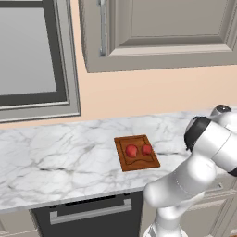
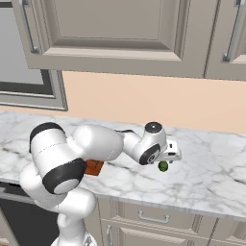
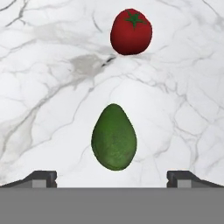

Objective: Place the avocado, onion, tomato, and bell pepper on the cutting board.

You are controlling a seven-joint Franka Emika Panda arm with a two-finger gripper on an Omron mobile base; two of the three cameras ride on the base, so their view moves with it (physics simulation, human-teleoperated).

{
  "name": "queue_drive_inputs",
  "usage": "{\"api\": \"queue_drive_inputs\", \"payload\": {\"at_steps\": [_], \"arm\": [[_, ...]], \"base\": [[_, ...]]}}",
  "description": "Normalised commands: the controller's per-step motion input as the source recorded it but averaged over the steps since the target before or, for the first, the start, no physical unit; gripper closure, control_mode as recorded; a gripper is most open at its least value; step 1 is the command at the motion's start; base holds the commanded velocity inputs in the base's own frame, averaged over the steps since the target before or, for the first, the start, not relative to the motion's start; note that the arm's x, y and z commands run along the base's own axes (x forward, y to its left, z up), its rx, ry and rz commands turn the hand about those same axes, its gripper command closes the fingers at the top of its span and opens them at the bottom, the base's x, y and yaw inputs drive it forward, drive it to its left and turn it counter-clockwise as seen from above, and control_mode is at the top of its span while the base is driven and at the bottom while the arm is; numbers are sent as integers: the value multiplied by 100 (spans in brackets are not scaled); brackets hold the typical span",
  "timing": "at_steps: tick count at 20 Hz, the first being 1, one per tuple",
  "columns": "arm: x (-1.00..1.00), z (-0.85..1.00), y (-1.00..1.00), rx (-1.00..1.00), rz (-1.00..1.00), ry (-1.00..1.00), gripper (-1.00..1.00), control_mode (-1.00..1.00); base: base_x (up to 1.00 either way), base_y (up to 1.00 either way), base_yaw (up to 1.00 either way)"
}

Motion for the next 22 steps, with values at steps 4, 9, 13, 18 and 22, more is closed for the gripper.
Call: {"api": "queue_drive_inputs", "payload": {"at_steps": [4,9,13,18,22], "arm": [[14,-13,0,0,4,3,-100,-100],[11,-19,-2,0,2,4,-100,-100],[7,-29,-14,0,0,8,-100,-100],[16,-27,-15,0,0,6,-100,-100],[34,-17,-1,0,3,2,-100,-100]], "base": [[0,0,0],[0,0,0],[0,0,0],[0,0,0],[0,0,0]]}}
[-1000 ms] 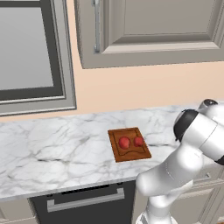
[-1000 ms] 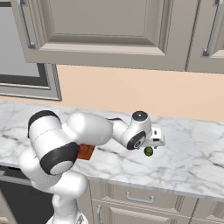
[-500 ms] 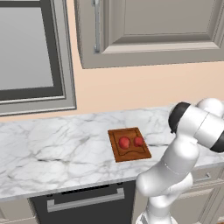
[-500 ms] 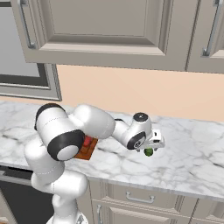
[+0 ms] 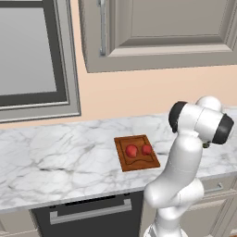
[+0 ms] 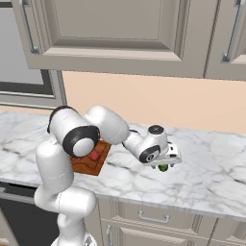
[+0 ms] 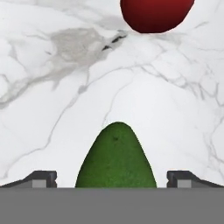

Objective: Place the avocado, onion, tomato, and bell pepper on the cutting board.

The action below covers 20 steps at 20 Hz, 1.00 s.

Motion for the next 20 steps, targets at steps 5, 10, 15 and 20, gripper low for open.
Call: {"api": "queue_drive_inputs", "payload": {"at_steps": [5,10,15,20], "arm": [[21,-11,-2,0,2,1,100,-100],[-8,18,-3,0,1,0,100,-100],[-50,83,42,0,3,-4,100,-100],[-94,73,82,0,4,0,100,-100]], "base": [[0,0,0],[0,0,0],[0,0,0],[0,0,0]]}}
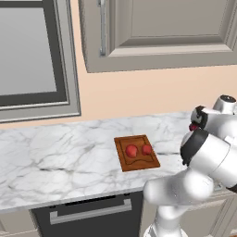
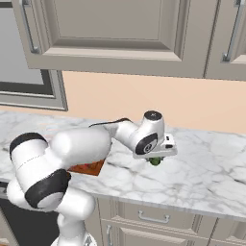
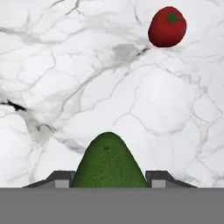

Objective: Place the avocado, onion, tomato, and bell pepper on the cutting board.

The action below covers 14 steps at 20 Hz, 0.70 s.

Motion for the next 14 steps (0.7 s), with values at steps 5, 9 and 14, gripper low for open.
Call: {"api": "queue_drive_inputs", "payload": {"at_steps": [5,9,14], "arm": [[-97,62,98,0,3,-4,100,-100],[-55,52,96,0,-2,-26,100,-100],[-6,60,87,17,-3,-10,100,-100]], "base": [[0,0,0],[0,0,0],[0,0,0]]}}
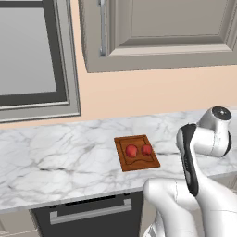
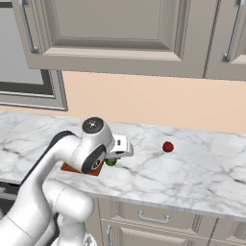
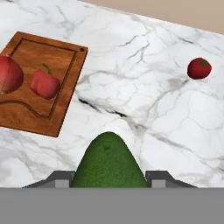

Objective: Place the avocado, onion, tomato, and bell pepper on the cutting board.

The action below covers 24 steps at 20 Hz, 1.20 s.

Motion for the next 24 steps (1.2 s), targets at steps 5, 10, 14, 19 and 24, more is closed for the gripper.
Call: {"api": "queue_drive_inputs", "payload": {"at_steps": [5,10,14,19,24], "arm": [[6,46,73,12,3,8,100,-100],[6,5,62,0,15,4,100,-100],[34,-23,40,0,16,4,100,-100],[38,-31,32,0,14,0,100,-100],[32,-18,41,0,8,4,100,-100]], "base": [[0,0,0],[0,0,0],[0,0,0],[0,0,0],[0,0,0]]}}
